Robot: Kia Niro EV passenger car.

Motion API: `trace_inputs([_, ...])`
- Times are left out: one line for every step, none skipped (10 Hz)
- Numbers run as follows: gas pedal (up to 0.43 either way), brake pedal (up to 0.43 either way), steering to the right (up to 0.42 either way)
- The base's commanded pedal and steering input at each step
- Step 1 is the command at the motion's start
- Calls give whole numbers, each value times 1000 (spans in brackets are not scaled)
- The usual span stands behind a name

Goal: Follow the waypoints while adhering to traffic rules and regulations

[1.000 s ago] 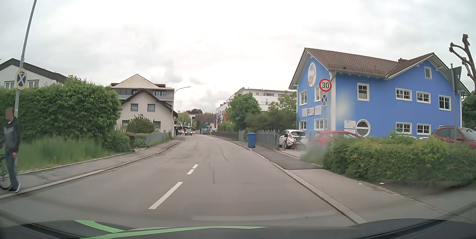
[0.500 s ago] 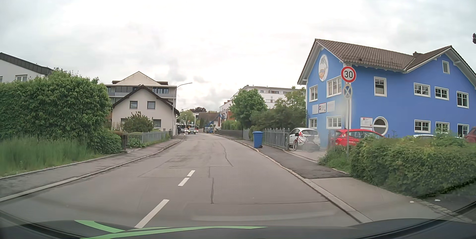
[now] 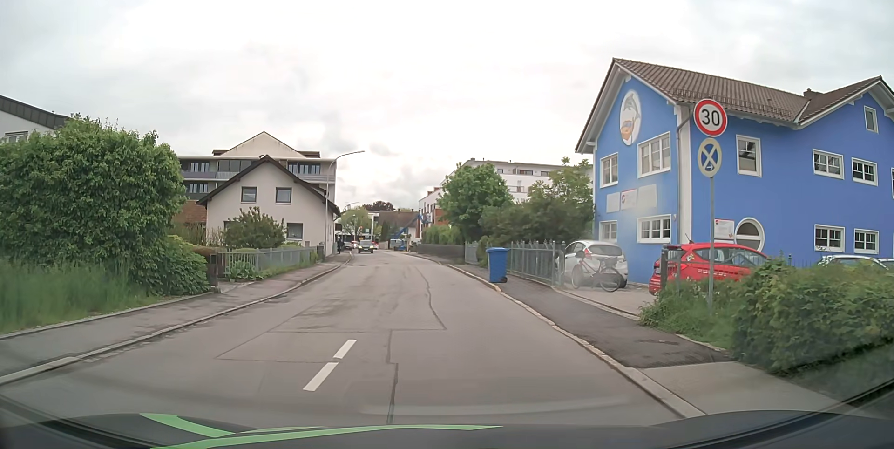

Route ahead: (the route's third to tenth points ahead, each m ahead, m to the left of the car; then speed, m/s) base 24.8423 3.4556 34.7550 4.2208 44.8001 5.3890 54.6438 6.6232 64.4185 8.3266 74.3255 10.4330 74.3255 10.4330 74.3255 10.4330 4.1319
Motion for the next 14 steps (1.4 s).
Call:
trace_inputs([0, 128, -22])
trace_inputs([0, 134, -21])
trace_inputs([0, 140, -21])
trace_inputs([0, 140, -21])
trace_inputs([0, 146, -21])
trace_inputs([0, 146, -20])
trace_inputs([0, 146, -20])
trace_inputs([0, 146, -20])
trace_inputs([0, 146, -20])
trace_inputs([0, 146, -19])
trace_inputs([0, 152, -19])
trace_inputs([0, 165, -19])
trace_inputs([0, 171, -19])
trace_inputs([0, 171, -16])
